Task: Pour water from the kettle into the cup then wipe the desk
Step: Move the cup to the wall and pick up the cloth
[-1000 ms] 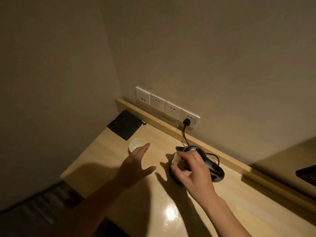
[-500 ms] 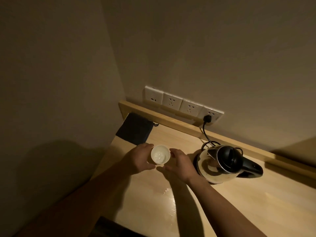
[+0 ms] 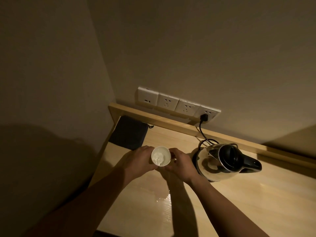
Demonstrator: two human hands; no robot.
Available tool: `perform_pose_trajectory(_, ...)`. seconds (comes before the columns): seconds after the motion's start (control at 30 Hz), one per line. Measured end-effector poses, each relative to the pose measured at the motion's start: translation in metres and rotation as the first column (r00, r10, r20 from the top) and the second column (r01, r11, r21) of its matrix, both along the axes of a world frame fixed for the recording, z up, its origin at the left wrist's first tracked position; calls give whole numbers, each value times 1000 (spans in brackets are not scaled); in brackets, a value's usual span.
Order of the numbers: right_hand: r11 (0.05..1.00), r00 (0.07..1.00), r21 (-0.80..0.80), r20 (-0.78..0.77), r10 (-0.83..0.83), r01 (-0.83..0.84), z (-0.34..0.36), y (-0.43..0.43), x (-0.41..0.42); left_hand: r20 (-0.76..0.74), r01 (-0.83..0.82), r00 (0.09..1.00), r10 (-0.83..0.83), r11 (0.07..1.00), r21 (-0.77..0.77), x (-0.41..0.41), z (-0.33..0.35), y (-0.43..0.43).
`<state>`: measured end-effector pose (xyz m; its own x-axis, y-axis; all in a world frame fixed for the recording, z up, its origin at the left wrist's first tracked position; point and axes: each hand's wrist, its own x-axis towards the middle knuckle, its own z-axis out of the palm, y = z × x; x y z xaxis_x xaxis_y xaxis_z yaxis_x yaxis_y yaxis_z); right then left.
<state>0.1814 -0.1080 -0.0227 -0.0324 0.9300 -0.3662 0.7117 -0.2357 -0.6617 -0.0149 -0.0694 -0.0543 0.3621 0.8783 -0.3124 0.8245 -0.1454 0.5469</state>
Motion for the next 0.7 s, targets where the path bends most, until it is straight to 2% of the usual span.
perform_pose_trajectory(0.33,999,999,15,31,-36,36,15,57,14,106,26,994,-25,1000,-3,16,24,64)
perform_pose_trajectory(0.7,997,997,23,27,-72,71,4,103,6,141,22,990,-23,1000,8,18,8,110)
